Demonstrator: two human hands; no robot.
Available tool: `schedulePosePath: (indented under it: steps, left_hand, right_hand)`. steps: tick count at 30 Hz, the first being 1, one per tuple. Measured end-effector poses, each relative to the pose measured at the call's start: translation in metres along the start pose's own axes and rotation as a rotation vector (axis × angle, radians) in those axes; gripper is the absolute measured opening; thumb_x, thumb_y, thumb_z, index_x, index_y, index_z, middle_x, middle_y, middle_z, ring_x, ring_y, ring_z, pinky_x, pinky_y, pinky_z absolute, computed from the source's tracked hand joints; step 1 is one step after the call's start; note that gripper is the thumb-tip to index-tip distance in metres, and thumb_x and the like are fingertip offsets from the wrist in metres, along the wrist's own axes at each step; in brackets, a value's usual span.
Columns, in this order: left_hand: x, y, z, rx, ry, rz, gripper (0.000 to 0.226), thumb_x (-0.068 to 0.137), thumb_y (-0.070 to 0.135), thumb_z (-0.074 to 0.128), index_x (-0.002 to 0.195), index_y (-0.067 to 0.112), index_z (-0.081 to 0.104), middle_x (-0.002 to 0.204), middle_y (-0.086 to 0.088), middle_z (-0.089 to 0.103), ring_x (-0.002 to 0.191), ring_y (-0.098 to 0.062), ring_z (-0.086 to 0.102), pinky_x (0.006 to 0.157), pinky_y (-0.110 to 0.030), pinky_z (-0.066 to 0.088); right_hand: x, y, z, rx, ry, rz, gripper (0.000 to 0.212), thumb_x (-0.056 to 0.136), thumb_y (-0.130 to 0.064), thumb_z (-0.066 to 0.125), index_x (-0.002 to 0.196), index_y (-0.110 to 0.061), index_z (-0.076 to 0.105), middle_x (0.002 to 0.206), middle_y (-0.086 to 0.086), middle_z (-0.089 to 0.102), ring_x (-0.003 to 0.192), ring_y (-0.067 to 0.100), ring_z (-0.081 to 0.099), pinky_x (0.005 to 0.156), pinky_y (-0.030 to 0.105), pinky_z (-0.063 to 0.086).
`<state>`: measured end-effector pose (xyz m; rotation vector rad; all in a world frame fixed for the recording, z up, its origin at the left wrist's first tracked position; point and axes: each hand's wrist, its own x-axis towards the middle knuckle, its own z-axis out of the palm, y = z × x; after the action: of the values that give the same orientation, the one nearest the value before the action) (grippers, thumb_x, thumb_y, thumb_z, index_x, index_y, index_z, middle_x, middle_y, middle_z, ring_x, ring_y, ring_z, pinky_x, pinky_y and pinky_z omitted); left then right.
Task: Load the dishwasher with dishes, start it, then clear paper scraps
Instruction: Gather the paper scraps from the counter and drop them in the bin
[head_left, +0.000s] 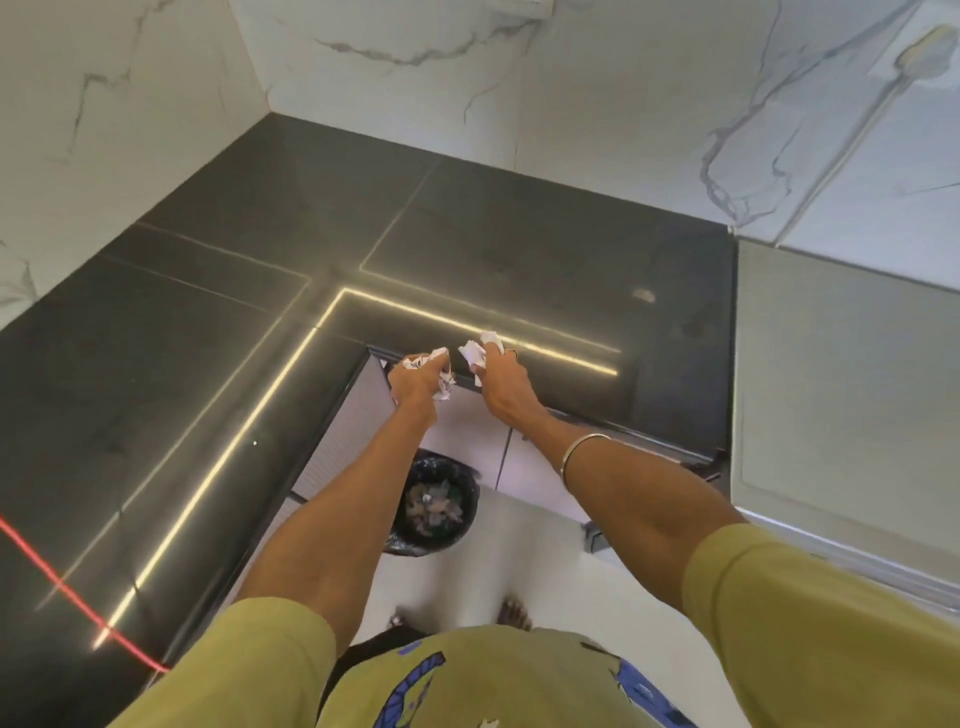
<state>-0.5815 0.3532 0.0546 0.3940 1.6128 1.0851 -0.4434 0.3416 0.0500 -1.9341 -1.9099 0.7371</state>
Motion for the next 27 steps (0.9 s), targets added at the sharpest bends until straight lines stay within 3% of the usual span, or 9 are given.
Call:
schedulePosePath:
  steps: [2, 6, 11, 16, 21, 24, 27]
  left_hand:
    - [-0.005, -0.011, -0.011, 0.010, -0.014, -0.034, 0.022, 0.060, 0.016, 0.082, 0.073, 0.014, 0.065, 0.075, -0.008, 0.068, 0.070, -0.025, 0.067, 0.070, -0.039, 0.057]
    - [-0.007, -0.030, -0.034, 0.083, -0.003, -0.063, 0.018, 0.065, 0.009, 0.075, 0.066, 0.013, 0.058, 0.072, -0.011, 0.063, 0.060, -0.022, 0.060, 0.064, -0.035, 0.053]
    - [-0.001, -0.061, -0.055, 0.179, 0.022, -0.109, 0.018, 0.065, 0.011, 0.072, 0.059, 0.013, 0.056, 0.065, -0.009, 0.061, 0.066, -0.027, 0.062, 0.072, -0.046, 0.057]
    - [0.006, -0.087, -0.073, 0.138, 0.040, -0.175, 0.026, 0.069, 0.003, 0.069, 0.057, 0.014, 0.049, 0.056, -0.003, 0.050, 0.054, -0.019, 0.047, 0.062, -0.036, 0.045]
    - [0.045, -0.136, -0.087, 0.107, 0.076, -0.229, 0.019, 0.062, 0.011, 0.076, 0.073, 0.008, 0.061, 0.070, -0.007, 0.064, 0.068, -0.025, 0.063, 0.071, -0.037, 0.056]
    - [0.125, -0.219, -0.099, 0.129, 0.091, -0.272, 0.085, 0.036, 0.035, 0.081, 0.114, 0.006, 0.063, 0.106, -0.013, 0.070, 0.098, -0.031, 0.069, 0.084, -0.048, 0.058]
    - [0.164, -0.287, -0.103, 0.144, 0.088, -0.322, 0.103, 0.034, 0.045, 0.083, 0.128, 0.011, 0.057, 0.121, -0.012, 0.066, 0.111, -0.030, 0.064, 0.095, -0.049, 0.054]
  right_hand:
    - [-0.012, 0.000, 0.016, 0.016, -0.031, 0.046, 0.047, 0.103, -0.032, 0.041, 0.146, -0.016, 0.028, 0.132, 0.021, 0.044, 0.109, 0.040, 0.055, 0.092, 0.051, 0.049]
    - [-0.036, -0.006, 0.047, 0.043, -0.107, 0.088, 0.047, 0.104, -0.033, 0.041, 0.147, -0.017, 0.029, 0.138, 0.021, 0.043, 0.117, 0.039, 0.053, 0.097, 0.049, 0.049]
    - [-0.058, -0.001, 0.079, 0.026, -0.158, 0.170, 0.045, 0.103, -0.036, 0.045, 0.141, -0.012, 0.038, 0.134, 0.018, 0.049, 0.115, 0.035, 0.055, 0.095, 0.045, 0.052]
    - [-0.064, 0.008, 0.106, 0.017, -0.190, 0.205, 0.048, 0.102, -0.030, 0.049, 0.144, -0.012, 0.034, 0.135, 0.022, 0.045, 0.113, 0.041, 0.057, 0.092, 0.049, 0.054]
    - [-0.065, 0.029, 0.142, 0.038, -0.205, 0.303, 0.047, 0.101, -0.029, 0.051, 0.142, -0.011, 0.035, 0.130, 0.023, 0.045, 0.108, 0.045, 0.058, 0.084, 0.055, 0.056]
    - [-0.058, 0.059, 0.185, 0.063, -0.250, 0.369, 0.046, 0.100, -0.027, 0.053, 0.141, -0.011, 0.037, 0.131, 0.022, 0.045, 0.110, 0.048, 0.056, 0.085, 0.057, 0.055]
    - [-0.054, 0.090, 0.233, 0.110, -0.288, 0.433, 0.052, 0.100, -0.032, 0.049, 0.146, -0.014, 0.033, 0.142, 0.019, 0.040, 0.126, 0.042, 0.046, 0.099, 0.056, 0.046]
